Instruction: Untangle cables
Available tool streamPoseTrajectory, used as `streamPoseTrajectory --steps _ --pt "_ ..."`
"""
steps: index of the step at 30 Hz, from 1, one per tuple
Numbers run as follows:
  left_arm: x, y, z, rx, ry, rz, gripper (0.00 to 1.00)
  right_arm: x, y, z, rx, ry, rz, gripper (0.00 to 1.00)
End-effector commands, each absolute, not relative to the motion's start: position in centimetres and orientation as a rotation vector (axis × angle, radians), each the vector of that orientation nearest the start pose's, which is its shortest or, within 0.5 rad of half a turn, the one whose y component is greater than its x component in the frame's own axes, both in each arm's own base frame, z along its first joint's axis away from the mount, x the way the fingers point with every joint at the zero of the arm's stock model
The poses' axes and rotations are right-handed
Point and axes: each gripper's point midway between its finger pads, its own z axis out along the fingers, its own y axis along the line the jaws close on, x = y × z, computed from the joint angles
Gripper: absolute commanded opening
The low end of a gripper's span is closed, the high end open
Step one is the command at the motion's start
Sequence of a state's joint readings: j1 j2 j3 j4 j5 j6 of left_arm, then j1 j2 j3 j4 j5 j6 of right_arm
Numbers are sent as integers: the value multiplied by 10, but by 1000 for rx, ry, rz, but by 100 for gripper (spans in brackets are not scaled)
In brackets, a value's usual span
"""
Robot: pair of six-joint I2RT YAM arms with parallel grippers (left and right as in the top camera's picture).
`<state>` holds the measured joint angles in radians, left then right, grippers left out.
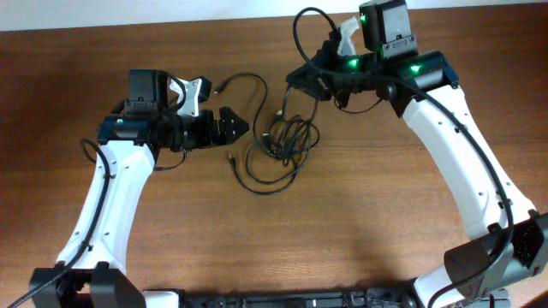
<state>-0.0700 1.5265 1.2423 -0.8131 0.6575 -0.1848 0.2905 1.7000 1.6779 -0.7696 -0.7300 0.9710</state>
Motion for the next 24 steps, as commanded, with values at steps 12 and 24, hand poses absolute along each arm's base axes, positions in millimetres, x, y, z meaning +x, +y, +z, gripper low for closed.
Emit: streamPoseTrajectory --steps 12,24 --pt "332 -186 265 787 1951 -1369 96 396 253 295 558 2498 1379 4" --pt "340 -209 278 883 1843 -1303 52 386 281 305 522 2489 1453 4"
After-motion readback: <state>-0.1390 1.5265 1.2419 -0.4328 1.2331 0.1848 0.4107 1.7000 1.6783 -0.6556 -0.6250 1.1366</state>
